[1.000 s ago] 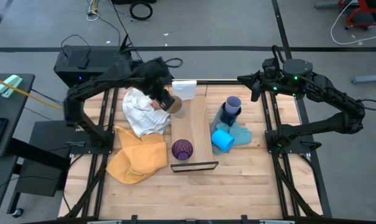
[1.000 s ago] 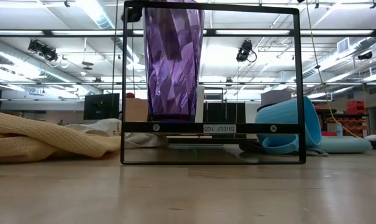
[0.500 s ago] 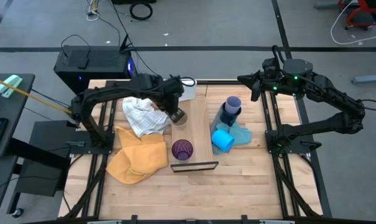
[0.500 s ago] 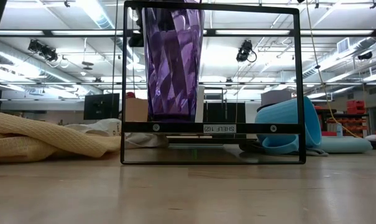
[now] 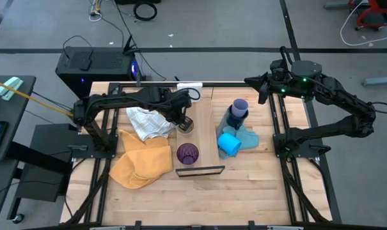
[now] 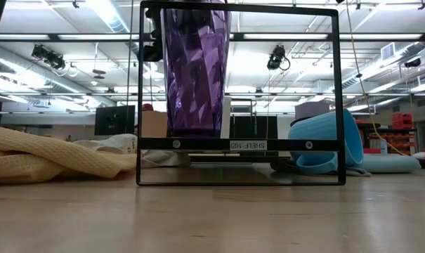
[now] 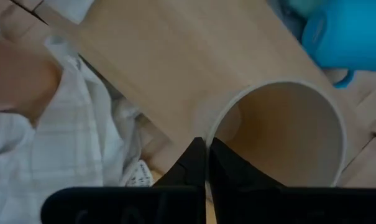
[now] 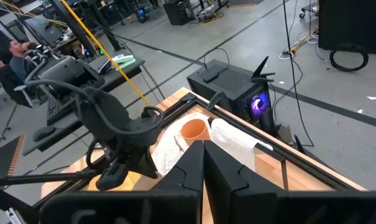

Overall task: Stack small to large cups/mugs on shelf
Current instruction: Put the brown cup on the shelf

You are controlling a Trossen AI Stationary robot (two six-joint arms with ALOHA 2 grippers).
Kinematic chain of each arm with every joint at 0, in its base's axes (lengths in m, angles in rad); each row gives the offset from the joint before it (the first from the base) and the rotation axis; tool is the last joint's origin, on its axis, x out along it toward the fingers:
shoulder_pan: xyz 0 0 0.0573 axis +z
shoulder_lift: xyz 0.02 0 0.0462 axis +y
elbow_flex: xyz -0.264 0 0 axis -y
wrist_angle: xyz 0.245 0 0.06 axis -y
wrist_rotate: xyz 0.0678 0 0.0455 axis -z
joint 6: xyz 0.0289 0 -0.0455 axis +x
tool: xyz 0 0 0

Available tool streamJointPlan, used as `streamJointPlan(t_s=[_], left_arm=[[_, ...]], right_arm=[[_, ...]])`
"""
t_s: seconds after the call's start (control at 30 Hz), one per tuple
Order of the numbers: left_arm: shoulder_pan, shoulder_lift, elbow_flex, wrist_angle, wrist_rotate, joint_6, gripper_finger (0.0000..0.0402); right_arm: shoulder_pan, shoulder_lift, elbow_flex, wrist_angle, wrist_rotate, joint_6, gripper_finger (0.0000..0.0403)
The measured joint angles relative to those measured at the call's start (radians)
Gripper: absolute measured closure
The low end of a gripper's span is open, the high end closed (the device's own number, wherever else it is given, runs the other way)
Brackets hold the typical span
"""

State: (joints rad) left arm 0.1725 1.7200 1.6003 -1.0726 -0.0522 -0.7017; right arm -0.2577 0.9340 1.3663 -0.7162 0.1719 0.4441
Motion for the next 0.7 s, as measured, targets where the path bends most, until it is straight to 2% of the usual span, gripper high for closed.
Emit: streamJointPlan(t_s=[0.27,0.7], left_arm=[[-0.031,0.000,-0.005,0.007,-0.033,-0.130,0.0392],[-0.080,0.000,-0.005,0.003,-0.037,-0.235,0.0392]], right_arm=[[0.000,0.000,0.000,0.000,0.000,-0.002,0.0388],[0.000,0.000,0.000,0.000,0.000,-0.025,0.0388]])
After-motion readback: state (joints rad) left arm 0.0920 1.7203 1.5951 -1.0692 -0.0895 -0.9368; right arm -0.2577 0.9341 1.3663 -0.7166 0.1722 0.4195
